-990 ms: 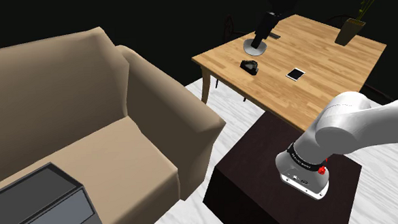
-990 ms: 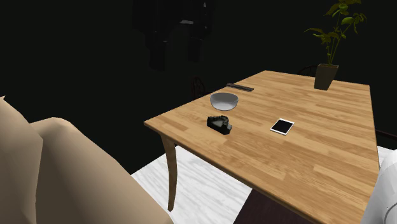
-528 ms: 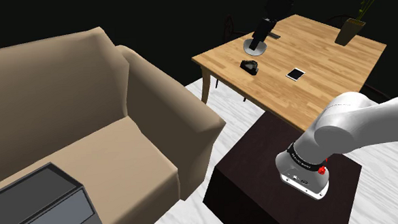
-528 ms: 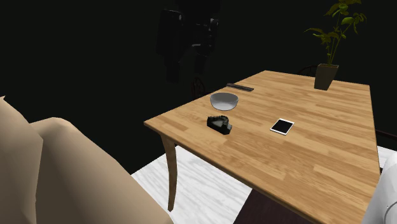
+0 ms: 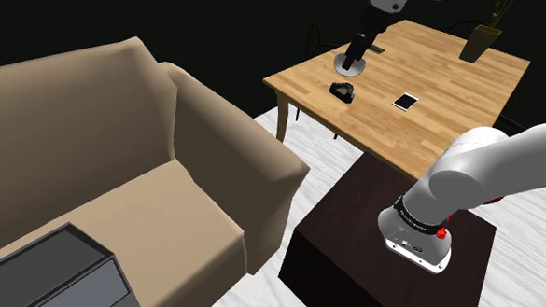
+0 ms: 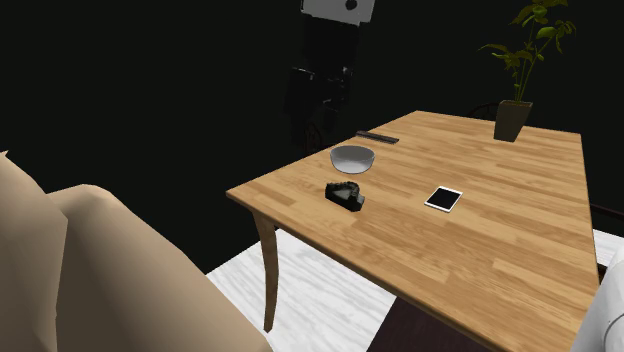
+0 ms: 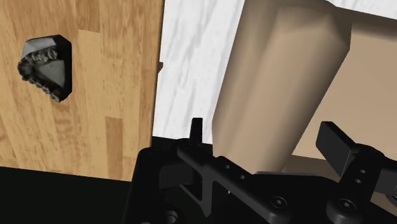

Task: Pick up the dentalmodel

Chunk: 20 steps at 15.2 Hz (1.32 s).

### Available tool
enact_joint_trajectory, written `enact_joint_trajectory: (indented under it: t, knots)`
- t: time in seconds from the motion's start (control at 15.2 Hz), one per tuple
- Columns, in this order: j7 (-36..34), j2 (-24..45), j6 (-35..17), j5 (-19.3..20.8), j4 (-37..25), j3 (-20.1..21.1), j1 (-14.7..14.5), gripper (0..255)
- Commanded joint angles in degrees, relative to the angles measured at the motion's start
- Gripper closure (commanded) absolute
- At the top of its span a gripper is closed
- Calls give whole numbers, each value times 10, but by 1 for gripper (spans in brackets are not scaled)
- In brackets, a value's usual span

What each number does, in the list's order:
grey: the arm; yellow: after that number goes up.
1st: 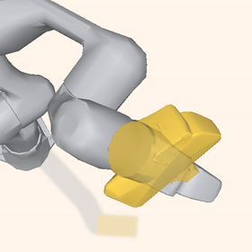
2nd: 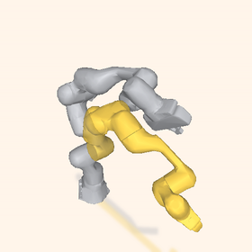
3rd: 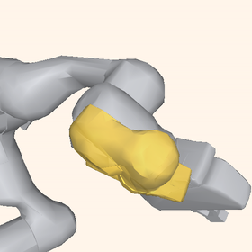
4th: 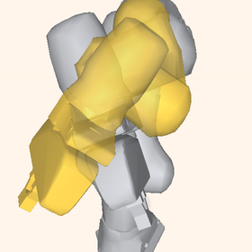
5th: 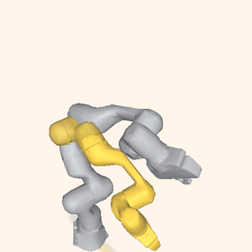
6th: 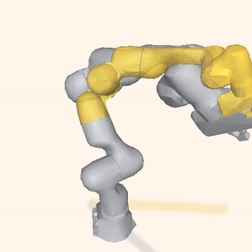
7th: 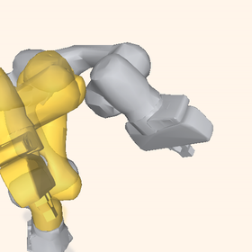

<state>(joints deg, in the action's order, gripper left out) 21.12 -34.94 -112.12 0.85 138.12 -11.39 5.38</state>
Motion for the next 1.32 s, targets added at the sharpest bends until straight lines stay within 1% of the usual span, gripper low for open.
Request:
enact_joint_trajectory:
  t: [0.0,0.33,0.66,0.99,1.25]
  knots:
    - [20,34,-27,2,-6,-20,4,0]
    - [73,117,-79,-4,-31,-71,11,0]
    - [135,211,-122,-33,-73,-121,13,0]
    - [207,316,-150,-89,-132,-162,20,0]
    - [269,407,-158,-148,-192,-180,38,0]
